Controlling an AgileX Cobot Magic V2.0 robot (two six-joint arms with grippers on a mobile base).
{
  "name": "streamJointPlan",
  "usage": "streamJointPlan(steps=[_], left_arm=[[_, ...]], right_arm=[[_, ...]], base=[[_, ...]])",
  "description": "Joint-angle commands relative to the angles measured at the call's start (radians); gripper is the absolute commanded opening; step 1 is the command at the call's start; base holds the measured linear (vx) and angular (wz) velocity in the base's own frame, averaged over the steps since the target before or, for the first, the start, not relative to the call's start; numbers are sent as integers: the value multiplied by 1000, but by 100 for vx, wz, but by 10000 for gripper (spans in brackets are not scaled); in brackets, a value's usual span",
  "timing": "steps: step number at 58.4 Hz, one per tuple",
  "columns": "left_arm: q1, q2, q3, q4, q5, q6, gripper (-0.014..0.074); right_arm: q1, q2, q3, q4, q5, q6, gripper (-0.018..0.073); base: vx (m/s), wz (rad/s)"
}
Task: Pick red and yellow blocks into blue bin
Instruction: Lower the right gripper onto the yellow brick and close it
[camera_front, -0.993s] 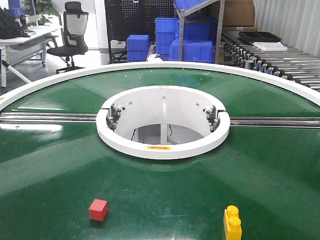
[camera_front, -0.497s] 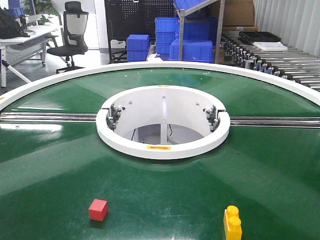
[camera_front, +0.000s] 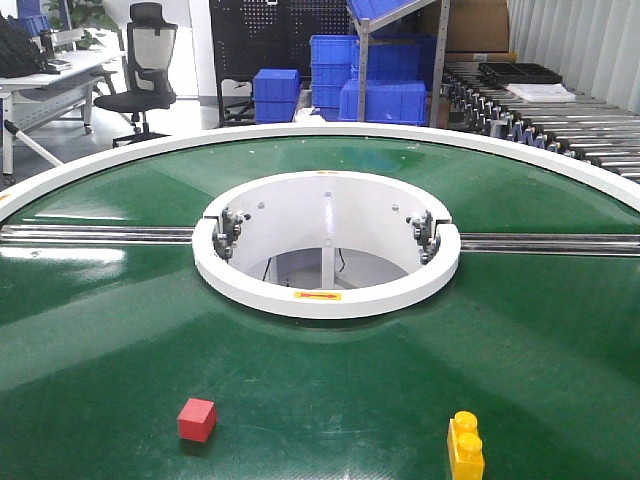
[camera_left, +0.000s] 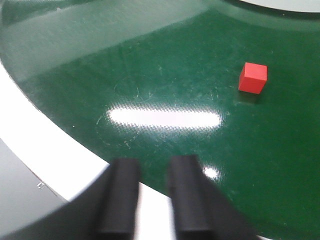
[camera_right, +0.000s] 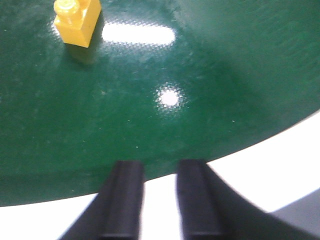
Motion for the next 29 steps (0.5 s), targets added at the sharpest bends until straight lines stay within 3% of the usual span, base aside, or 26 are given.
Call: streamJointPlan(steps=[1,6,12,21,29], left_arm=[[-35,10,-33,-20,-66,-2,552],[-84,10,-33,-37,-68,28,631],[-142,10,-33,-37,-71,47,657],[-197,10,-33,-37,-74,47,631],[-213,10,-33,-37,-74,47,585]], right_arm=[[5,9,-32,51,-75,-56,459],[56,33,-34,87,-77,-116,564],[155,82,-34,83,-84,-127,647],[265,184,-67,60,-113,-101,657],[269,308,-166,43,-113,12,636]], base=[[0,0],[0,0],[0,0],[0,0],[0,0]])
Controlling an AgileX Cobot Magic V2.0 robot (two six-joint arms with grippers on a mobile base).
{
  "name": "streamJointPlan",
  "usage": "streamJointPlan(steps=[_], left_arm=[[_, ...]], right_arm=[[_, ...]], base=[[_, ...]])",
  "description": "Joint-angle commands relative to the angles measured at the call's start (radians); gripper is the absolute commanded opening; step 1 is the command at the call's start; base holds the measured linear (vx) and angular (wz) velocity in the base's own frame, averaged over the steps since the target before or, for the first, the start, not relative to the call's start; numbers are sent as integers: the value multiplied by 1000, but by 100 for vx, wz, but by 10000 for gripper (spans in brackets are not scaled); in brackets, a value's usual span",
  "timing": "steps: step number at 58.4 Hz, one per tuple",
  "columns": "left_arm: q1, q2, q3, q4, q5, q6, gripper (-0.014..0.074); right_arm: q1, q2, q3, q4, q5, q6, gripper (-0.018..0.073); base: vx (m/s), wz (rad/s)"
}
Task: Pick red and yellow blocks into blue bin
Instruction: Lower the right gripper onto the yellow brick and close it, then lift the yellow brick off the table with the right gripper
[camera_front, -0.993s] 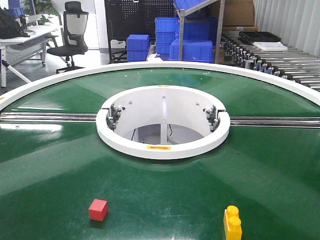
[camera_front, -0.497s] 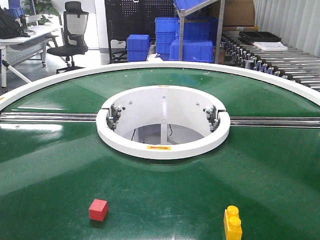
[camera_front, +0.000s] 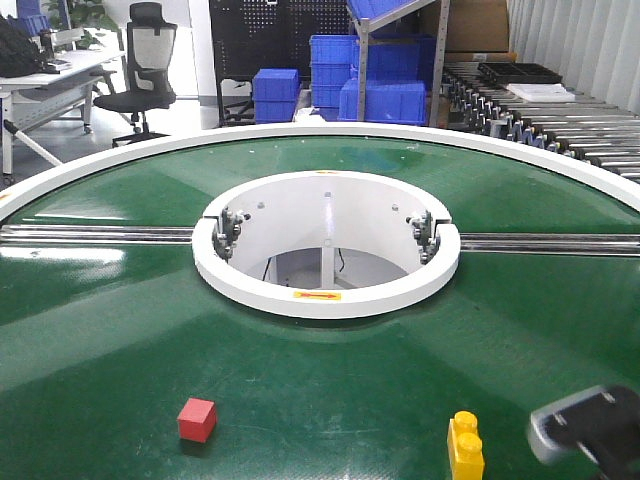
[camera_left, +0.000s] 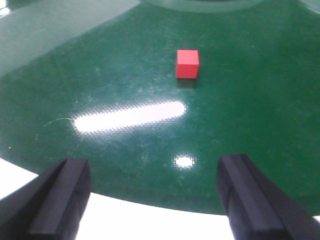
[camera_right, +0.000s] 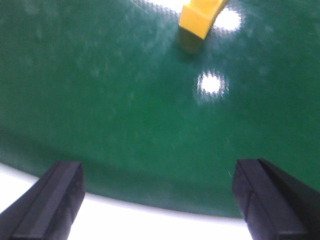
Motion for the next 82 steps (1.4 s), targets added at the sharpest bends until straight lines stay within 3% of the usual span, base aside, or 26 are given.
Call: streamJointPlan(steps=[1,14,28,58,82], left_arm=[[-13,6,-33,-8,-73,0,581],[-17,6,-33,-8,-68,0,551],[-17,6,-33,-8,-68,0,551],[-17,6,-33,-23,-71,0,551],[-17,6,-33,-23,-70,0,551]], right_arm=[[3,73,-99,-42,-65,85,631],[3,296,-279,-199,-60,328,619],[3,517,-446,-208,-67,450,614],[3,755,-560,-212,-222,459,537],[3,739,-560,-263,-159,459,278]], base=[[0,0],[0,0],[0,0],[0,0],[0,0]])
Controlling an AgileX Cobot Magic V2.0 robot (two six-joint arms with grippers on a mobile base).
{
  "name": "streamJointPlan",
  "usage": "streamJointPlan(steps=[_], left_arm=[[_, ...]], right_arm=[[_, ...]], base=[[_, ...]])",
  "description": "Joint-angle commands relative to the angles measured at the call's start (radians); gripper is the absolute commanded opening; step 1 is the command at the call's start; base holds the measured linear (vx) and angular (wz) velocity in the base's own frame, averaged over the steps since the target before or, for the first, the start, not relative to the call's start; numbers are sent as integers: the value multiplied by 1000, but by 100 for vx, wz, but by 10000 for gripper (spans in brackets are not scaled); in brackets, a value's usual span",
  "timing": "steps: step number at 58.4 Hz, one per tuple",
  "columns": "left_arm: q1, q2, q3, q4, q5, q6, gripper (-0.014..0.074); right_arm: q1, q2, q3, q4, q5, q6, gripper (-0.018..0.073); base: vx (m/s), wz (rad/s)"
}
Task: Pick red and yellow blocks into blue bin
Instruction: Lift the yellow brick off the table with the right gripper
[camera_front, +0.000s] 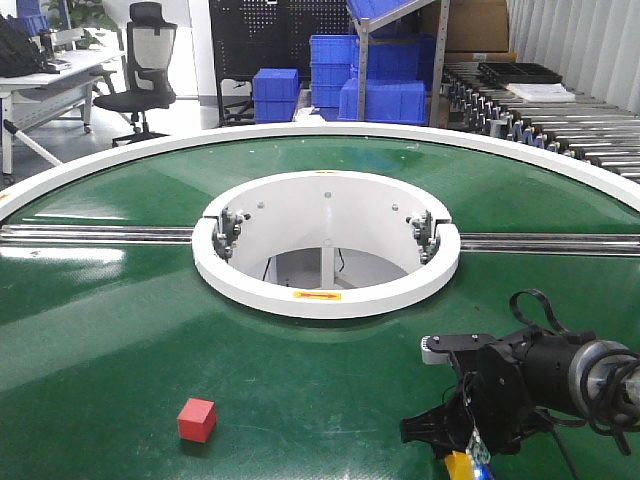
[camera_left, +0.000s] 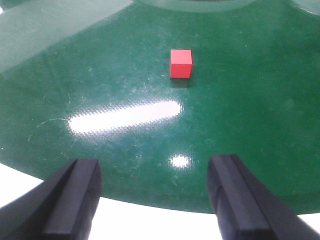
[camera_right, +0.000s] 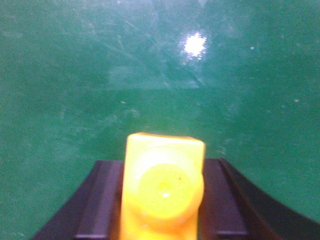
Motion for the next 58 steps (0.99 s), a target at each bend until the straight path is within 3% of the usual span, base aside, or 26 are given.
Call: streamJointPlan(steps=[1,13,23,39,53,58], left_arm=[[-7,6,-33,-11,-70,0,551],[-7,6,-33,-11,-69,0,551],[-7,6,-33,-11,-71,0,551],[-11,6,-33,-38,-68,0,552],[-68,68,-43,-168,-64,167,629],[-88,142,-75,-176,-33,192,654]], right_arm=[[2,-80,-29,-30,0,-3,273],[21,-214,-10,-21,80,-92,225],[105,-403,122,-23,29,-215,222],[216,-693,336,-23,-28,-238,225],[222,-842,398,-22,-1,-238,225],[222,-865,398,-22,12,-238,225]], base=[[0,0],[0,0],[0,0],[0,0],[0,0],[0,0]])
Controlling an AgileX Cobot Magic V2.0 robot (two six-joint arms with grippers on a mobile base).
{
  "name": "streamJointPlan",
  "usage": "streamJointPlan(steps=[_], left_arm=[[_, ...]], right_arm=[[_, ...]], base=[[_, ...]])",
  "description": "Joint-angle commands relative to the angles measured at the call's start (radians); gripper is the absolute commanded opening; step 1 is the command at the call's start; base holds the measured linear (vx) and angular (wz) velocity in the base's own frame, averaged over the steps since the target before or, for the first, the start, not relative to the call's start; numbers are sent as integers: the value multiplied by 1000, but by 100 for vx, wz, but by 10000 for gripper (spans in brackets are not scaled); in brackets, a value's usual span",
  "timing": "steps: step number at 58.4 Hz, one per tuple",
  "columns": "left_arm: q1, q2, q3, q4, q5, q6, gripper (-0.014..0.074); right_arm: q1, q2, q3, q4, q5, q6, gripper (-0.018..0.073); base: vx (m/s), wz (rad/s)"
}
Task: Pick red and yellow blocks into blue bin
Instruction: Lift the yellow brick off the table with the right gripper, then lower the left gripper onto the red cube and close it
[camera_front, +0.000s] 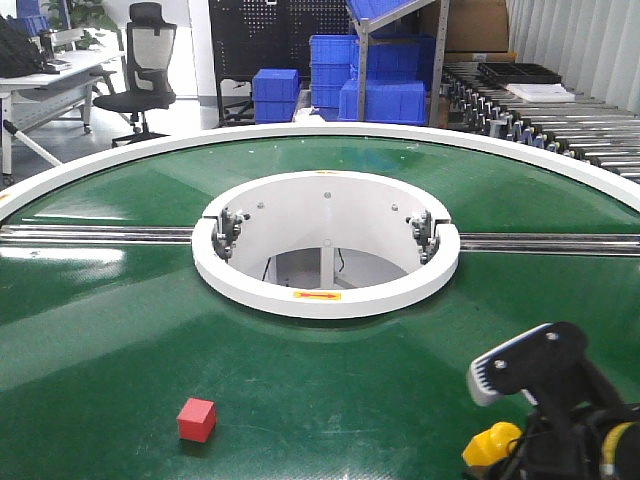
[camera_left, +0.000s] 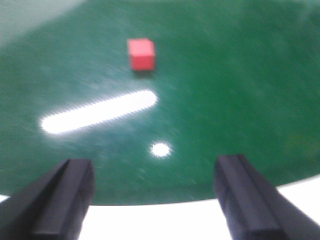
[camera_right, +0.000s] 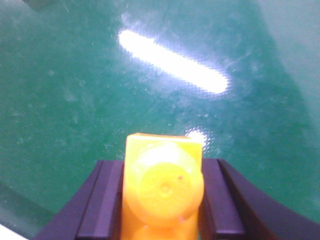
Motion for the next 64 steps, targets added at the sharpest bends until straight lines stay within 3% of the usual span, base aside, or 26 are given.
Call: streamJointPlan(steps=[1,34,50,64], left_arm=[[-26,83,-70,-35,-34,41,658],[-45,866,-557,31,-23,40,678],[-42,1157,-840,149,41,-133,676],[-42,1311,-988,155,44,-154,658]], right_arm=[[1,-43,-27,-15,-42,-9,225],[1,-53,-27,-15,-41,-9,225],[1,-53,-27,-15,-41,-9,225],[1,-53,-27,-15,-40,-9,225]], base=[[0,0],[0,0],[0,0],[0,0]])
